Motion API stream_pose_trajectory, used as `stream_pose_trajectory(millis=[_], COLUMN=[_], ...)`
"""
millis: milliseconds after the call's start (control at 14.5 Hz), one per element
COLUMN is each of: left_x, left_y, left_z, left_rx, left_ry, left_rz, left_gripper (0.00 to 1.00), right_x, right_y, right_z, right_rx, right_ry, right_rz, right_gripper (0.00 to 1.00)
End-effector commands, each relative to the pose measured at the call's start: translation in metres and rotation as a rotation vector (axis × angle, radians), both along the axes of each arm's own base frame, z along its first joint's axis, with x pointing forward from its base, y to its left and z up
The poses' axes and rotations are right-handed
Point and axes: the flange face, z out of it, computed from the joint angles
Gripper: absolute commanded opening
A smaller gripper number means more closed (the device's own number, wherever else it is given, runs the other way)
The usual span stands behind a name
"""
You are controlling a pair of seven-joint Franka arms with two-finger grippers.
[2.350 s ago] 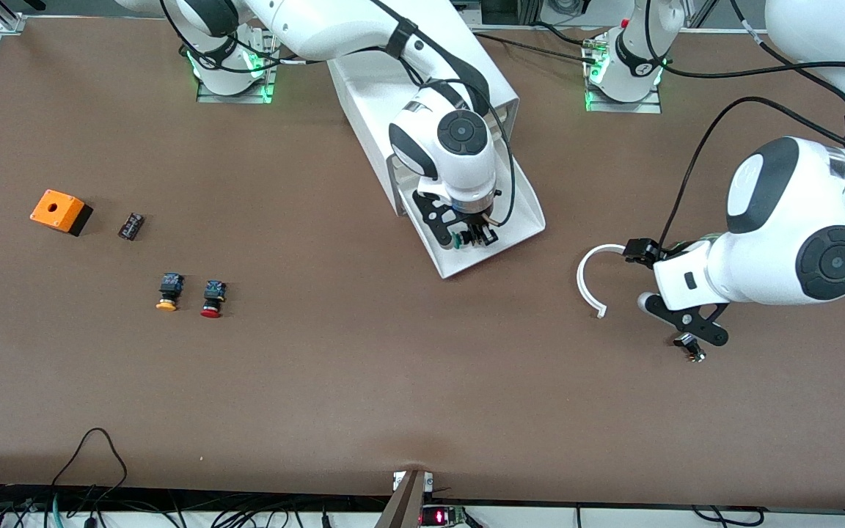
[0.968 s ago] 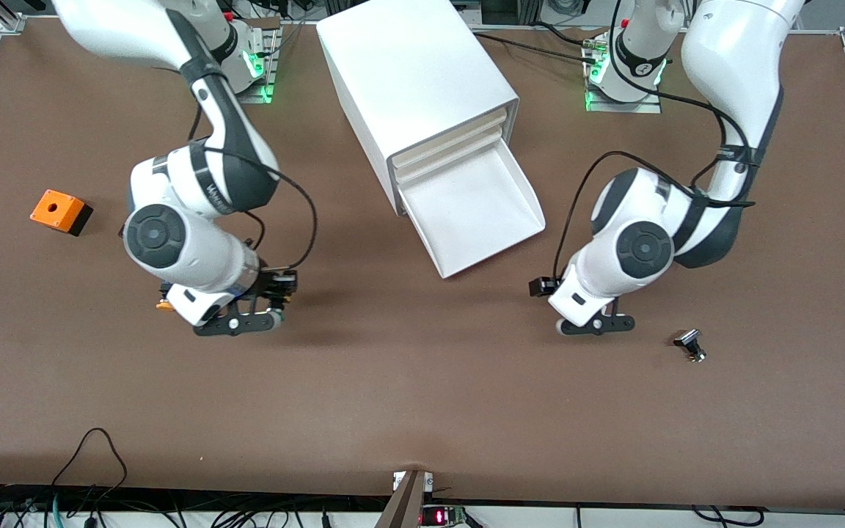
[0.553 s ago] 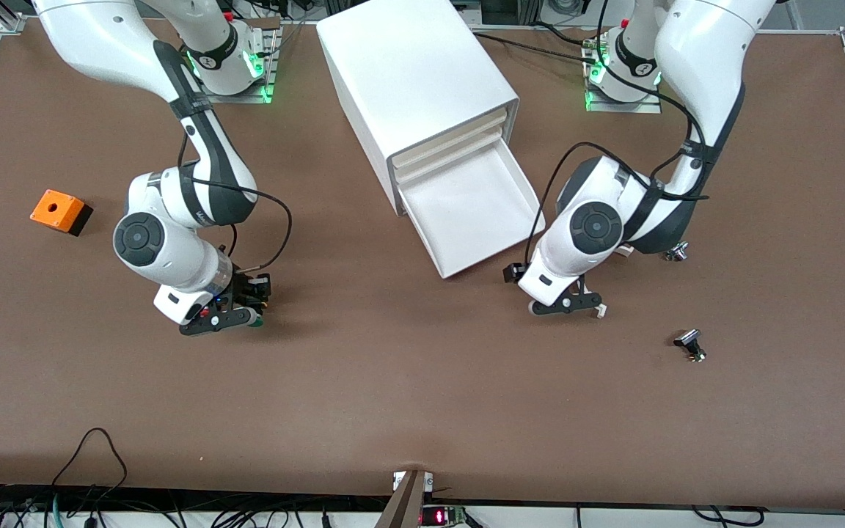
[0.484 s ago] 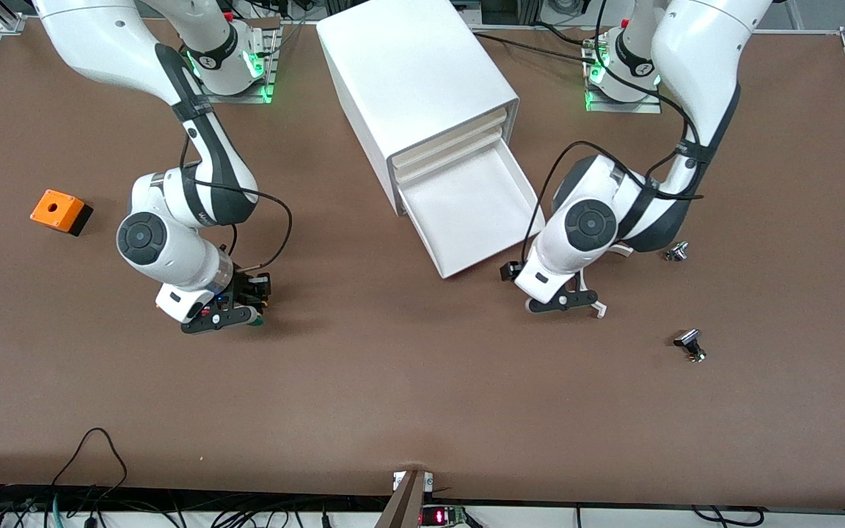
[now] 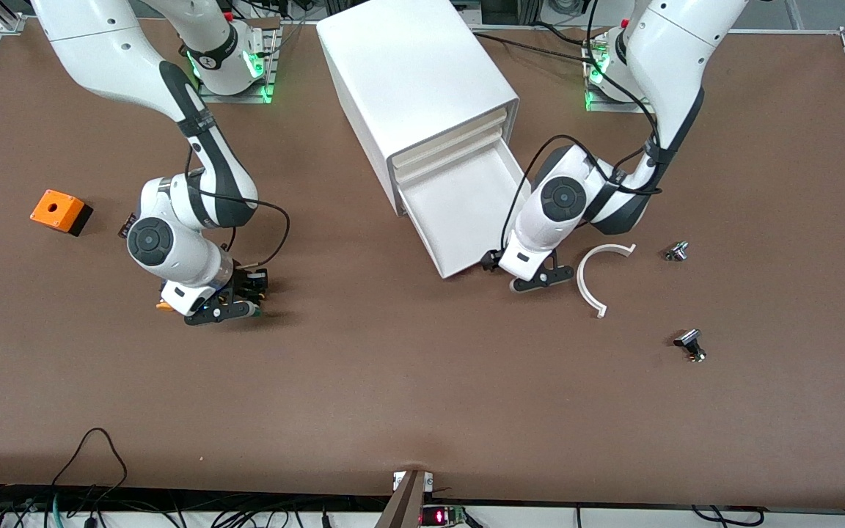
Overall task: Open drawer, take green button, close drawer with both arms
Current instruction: 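Push the drawer shut with the left gripper while the right gripper lifts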
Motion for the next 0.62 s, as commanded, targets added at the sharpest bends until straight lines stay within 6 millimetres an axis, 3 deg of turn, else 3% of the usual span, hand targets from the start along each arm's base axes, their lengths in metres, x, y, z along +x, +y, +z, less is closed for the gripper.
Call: stream_pose_trajectory(millis=[0, 69, 207, 346, 553], left_x=[-0.026, -0.031, -0.042, -0.056, -0.073], left_y=[-0.018, -0.018, -0.021, -0.033, -0.052], left_z=[0.009, 0.008, 0.009, 0.012, 0.015], left_rx=[0.009, 0.011, 0.017, 0.021, 0.015], left_ry=[-0.002, 0.005, 0.015, 0.037, 0.061], left_rz=[-0.013, -0.018, -0.028, -0.05, -0.082], left_gripper=[0.98, 0.98, 0.98, 0.98, 0.98], right_x=[-0.001, 0.0, 0.004, 0.012, 0.016], right_y=[-0.001, -0.001, -0.006, -0.012, -0.024], right_z=[0.0, 0.0, 0.009, 0.029, 0.076], right_rx=[0.022, 0.023, 0.025, 0.032, 0.038], right_ry=[-0.006, -0.007, -0.018, -0.048, -0.075], right_rz=[-0.011, -0.011, -0.019, -0.023, -0.068], right_gripper=[0.66, 0.73, 0.99, 0.99, 0.99])
